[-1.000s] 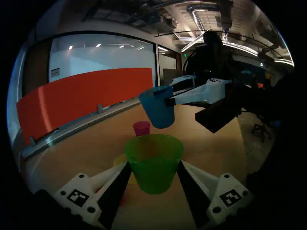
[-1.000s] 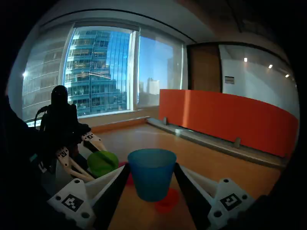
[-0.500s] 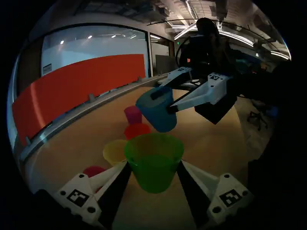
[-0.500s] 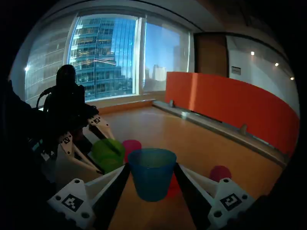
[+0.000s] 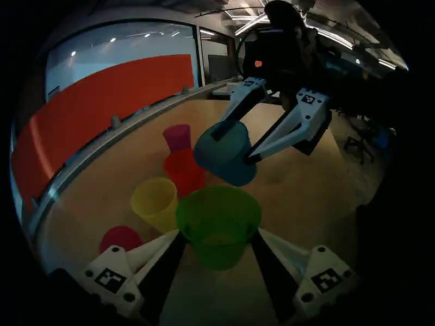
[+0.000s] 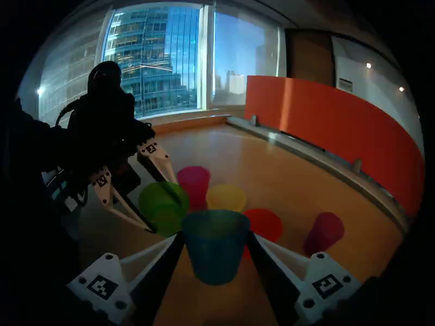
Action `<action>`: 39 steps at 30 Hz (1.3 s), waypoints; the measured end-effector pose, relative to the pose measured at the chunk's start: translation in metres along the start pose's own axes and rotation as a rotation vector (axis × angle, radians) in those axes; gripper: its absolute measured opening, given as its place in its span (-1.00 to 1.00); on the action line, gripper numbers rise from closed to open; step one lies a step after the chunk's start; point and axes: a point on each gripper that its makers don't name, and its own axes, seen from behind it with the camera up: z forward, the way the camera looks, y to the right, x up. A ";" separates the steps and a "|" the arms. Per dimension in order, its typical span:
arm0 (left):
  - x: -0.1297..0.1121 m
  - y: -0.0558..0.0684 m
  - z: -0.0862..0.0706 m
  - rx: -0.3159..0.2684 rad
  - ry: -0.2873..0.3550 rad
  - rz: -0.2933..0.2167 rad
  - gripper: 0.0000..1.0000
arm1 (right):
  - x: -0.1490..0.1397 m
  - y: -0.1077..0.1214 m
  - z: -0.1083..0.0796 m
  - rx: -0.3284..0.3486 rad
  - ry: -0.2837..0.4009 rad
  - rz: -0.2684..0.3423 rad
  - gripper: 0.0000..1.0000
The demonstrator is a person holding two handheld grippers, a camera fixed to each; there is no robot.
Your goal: Pour water
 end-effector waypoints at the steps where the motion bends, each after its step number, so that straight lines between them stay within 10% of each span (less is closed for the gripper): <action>1: -0.002 0.000 0.002 -0.003 -0.010 0.005 0.61 | -0.002 0.000 0.001 0.003 -0.007 -0.002 0.74; 39: -0.032 -0.011 0.023 -0.030 -0.074 -0.009 0.60 | -0.043 -0.007 0.029 0.057 -0.097 0.002 0.74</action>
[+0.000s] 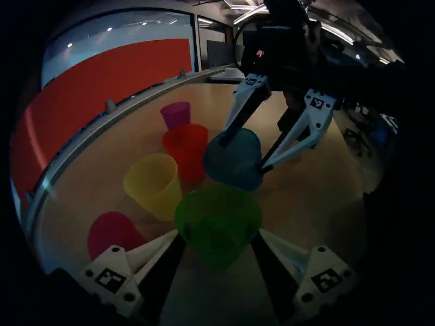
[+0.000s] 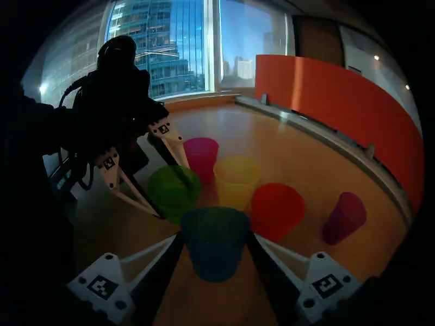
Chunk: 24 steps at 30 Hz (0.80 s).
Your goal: Pour water
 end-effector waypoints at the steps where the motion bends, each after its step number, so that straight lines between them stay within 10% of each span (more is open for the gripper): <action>1: 0.000 0.000 0.000 0.000 0.000 -0.001 0.60 | -0.001 0.000 0.000 0.001 -0.003 0.000 0.74; 24: -0.008 -0.004 -0.001 -0.005 -0.006 -0.026 0.60 | -0.015 0.000 -0.015 -0.024 -0.021 0.012 0.79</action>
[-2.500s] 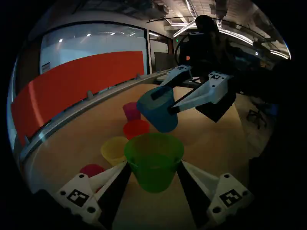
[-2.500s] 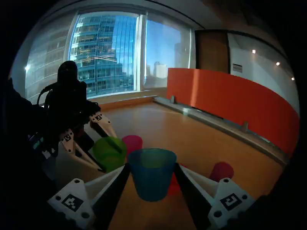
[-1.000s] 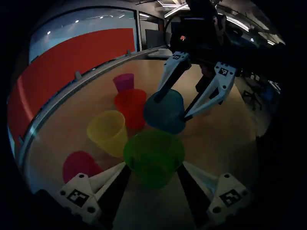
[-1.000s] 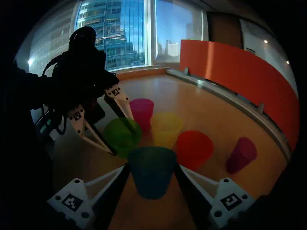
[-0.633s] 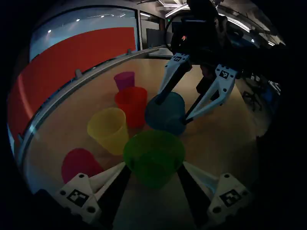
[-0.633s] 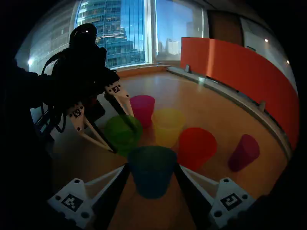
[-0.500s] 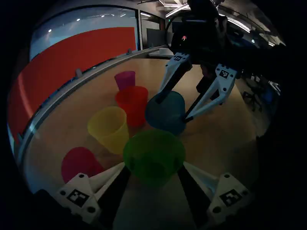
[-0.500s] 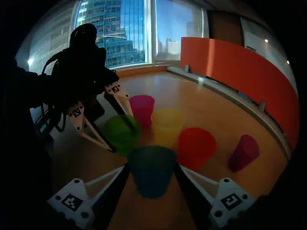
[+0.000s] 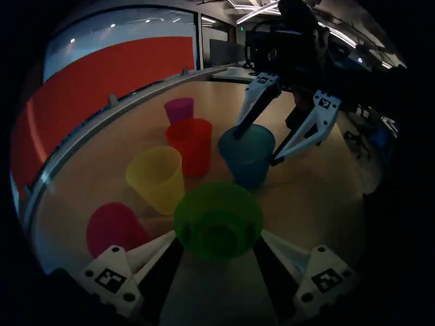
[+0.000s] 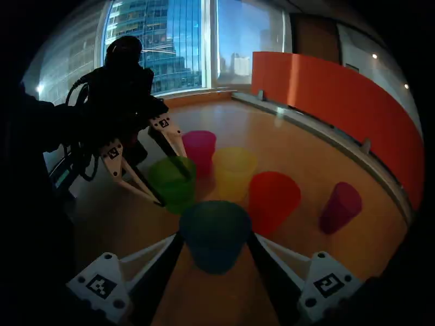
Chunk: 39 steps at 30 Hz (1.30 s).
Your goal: Pour water
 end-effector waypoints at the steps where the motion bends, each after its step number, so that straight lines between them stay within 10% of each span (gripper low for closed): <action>1: 0.000 0.000 0.000 -0.001 -0.001 -0.001 0.61 | -0.001 0.000 -0.001 -0.002 0.000 0.003 0.79; 39: -0.006 0.006 -0.010 0.018 -0.037 0.014 0.82 | -0.016 -0.001 -0.015 -0.044 -0.013 0.019 0.99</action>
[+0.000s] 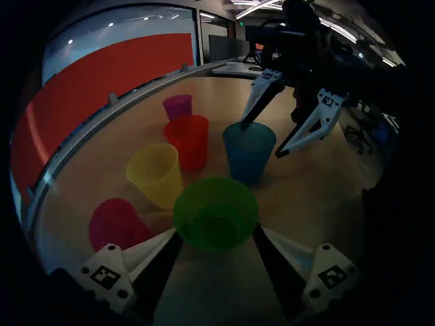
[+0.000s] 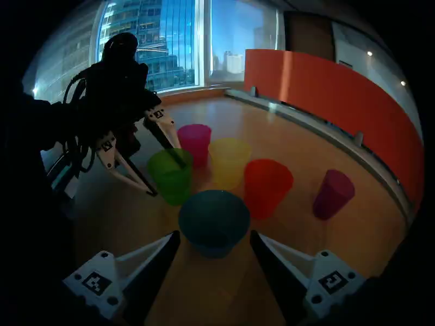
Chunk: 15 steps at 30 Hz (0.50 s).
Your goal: Pour water
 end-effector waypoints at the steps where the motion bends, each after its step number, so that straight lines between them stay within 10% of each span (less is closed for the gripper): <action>1: -0.002 0.000 -0.002 0.004 -0.003 -0.002 0.82 | -0.001 0.000 -0.002 -0.002 0.001 0.002 0.99; 15: -0.026 -0.009 -0.058 0.132 0.007 -0.059 0.82 | -0.023 0.005 -0.043 -0.091 0.020 0.038 0.99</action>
